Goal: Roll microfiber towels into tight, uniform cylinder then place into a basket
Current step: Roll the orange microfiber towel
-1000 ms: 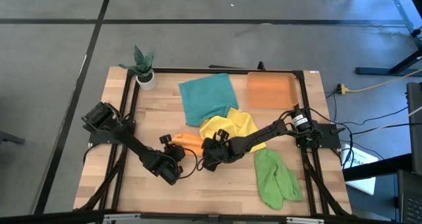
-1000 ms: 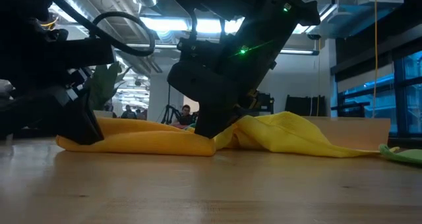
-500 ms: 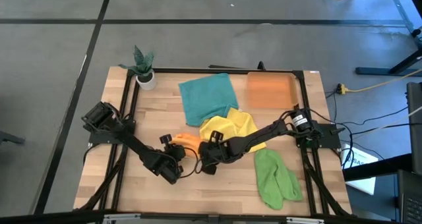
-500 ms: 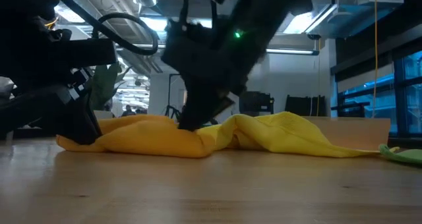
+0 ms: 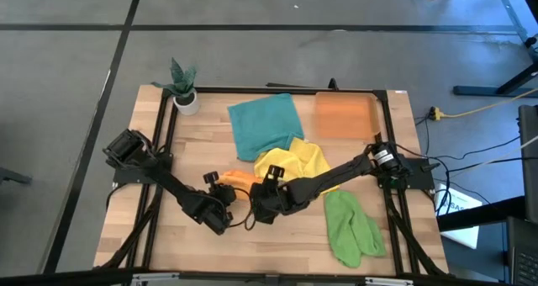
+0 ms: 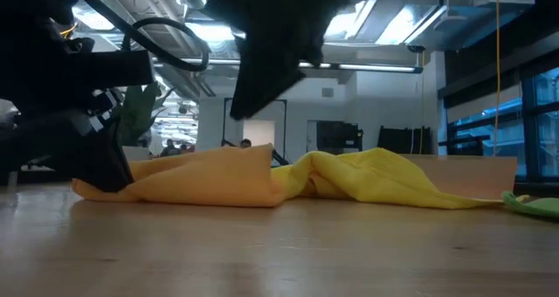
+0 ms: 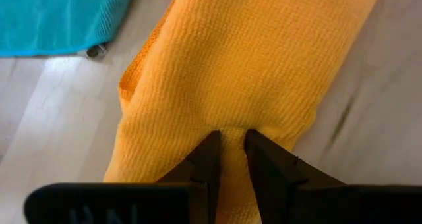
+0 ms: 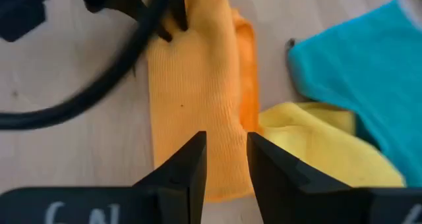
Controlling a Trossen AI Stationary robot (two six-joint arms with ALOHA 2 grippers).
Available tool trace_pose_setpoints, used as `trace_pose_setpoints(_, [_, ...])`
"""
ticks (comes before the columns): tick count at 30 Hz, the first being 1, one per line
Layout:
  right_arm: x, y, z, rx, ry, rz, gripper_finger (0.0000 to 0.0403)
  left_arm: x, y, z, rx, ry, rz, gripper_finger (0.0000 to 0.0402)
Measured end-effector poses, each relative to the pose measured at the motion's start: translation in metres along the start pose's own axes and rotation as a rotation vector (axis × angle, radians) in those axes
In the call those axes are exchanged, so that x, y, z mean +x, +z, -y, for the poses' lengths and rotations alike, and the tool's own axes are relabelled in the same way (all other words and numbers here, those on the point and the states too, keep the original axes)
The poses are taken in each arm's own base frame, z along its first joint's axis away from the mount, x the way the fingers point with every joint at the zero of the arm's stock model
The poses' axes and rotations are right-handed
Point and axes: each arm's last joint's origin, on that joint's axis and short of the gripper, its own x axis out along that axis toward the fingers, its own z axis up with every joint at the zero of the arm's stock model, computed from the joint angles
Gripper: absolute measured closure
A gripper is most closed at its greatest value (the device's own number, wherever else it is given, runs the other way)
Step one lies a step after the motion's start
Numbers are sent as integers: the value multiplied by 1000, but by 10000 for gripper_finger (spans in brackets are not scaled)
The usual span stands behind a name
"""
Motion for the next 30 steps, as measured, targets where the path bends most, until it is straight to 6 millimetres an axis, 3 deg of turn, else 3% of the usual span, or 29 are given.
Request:
trace_pose_setpoints(5, [-10,-3,-16,-46,35,42,293,-10,-1,0,-3,-63,-22,333])
trace_pose_setpoints(12, [11,-20,-29,-120,184,137,292,-17,-4,3,8,-108,-36,333])
trace_pose_setpoints(17, [35,-39,-25,-168,204,199,292,-18,-4,3,7,-114,-43,333])
trace_pose_setpoints(22, [53,-56,-11,-152,172,150,292,-18,-4,3,22,-115,-41,333])
trace_pose_setpoints(30, [63,-63,-1,-105,167,136,292,-18,-3,3,53,-112,-31,333])
